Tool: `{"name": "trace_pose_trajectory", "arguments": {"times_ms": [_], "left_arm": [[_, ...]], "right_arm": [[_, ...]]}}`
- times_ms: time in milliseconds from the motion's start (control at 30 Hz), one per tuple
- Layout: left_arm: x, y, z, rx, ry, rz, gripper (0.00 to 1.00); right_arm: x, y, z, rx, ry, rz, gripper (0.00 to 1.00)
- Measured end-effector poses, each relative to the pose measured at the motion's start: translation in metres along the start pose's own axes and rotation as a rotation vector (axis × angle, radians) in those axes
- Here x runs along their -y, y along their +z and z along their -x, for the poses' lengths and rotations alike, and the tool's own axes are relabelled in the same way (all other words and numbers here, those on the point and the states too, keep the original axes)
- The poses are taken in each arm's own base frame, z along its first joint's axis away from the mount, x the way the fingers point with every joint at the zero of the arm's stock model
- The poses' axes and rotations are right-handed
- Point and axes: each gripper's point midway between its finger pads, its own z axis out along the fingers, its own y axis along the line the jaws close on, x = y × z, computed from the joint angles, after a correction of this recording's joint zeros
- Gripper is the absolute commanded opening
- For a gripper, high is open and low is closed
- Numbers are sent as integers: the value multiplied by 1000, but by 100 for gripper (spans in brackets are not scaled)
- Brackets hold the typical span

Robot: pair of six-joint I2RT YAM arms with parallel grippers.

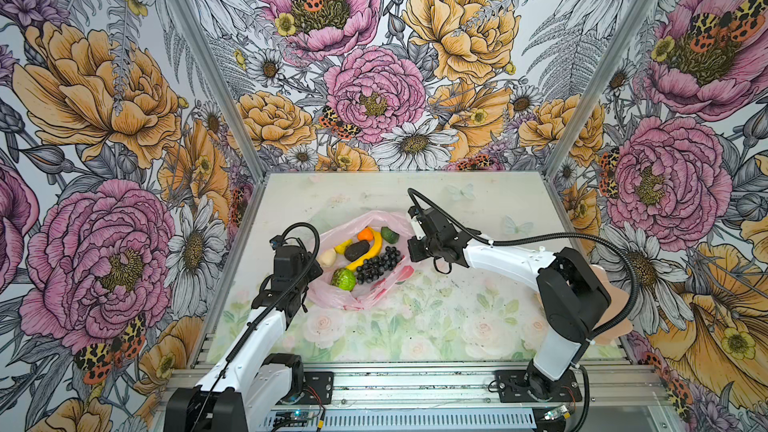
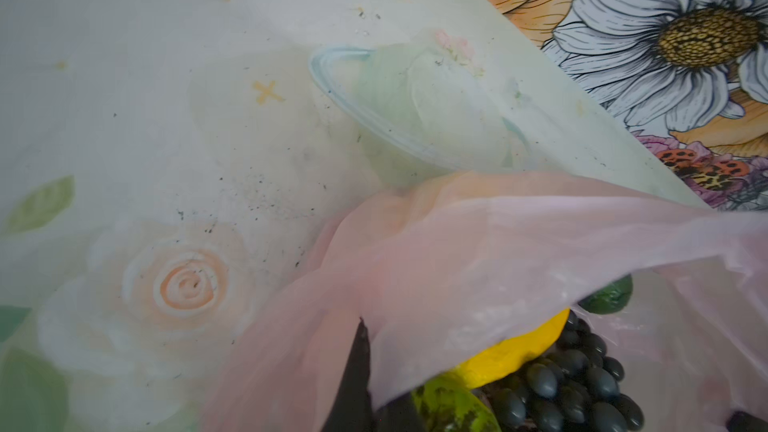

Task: Take the fake fruits out of the plastic bag
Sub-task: 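Hold the bag open with both grippers, fruits exposed, then release the bag with the right gripper and withdraw it toward the bowl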

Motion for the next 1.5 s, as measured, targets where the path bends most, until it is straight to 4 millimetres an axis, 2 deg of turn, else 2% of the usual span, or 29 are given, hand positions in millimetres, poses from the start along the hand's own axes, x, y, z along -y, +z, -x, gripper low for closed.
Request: {"name": "trace_pose_trajectory", "arguments": {"times_ms": [67,167,333,433,467,567,733,800,900,1067,1167,1267,1333,1433,1500], "left_arm": [[-2,2,-1,-8,-2,7,0],[3,4,8,-1,-15,-8,0],[9,11,16,8,-28,-33,0],[12,13,19,14,-28,-43,0],[14,13,21,19,-28,-49,0],[22,13,24,27,-20,-73,0],[38,9,14,17,14,-120,0],[40,5,11,22,24,-137,0],[39,0,6,30,35,-150,0],[37,-3,-2,37,73,-165,0],[38,-4,-3,49,89,-178,0],[37,-4,-6,56,104,-185,0],[36,-4,-7,66,117,-191,0],[36,-5,-7,78,132,-199,0],[38,-5,-7,82,141,-209,0]], "right_arm": [[8,10,-6,-24,9,-20,0],[19,24,-10,-51,30,-49,0],[28,39,9,-36,50,-60,0],[28,39,24,-7,53,-56,0],[27,38,27,0,53,-55,4],[25,37,32,13,50,-50,26],[25,26,28,18,60,-48,77],[24,15,24,24,66,-42,88],[21,-10,21,45,65,-24,95],[19,-69,27,126,77,18,98],[40,-110,31,186,112,-31,99],[75,-147,31,231,165,-157,98],[107,-166,25,242,224,-259,97],[163,-185,-2,219,353,-429,96],[200,-195,-31,178,448,-545,95]]}}
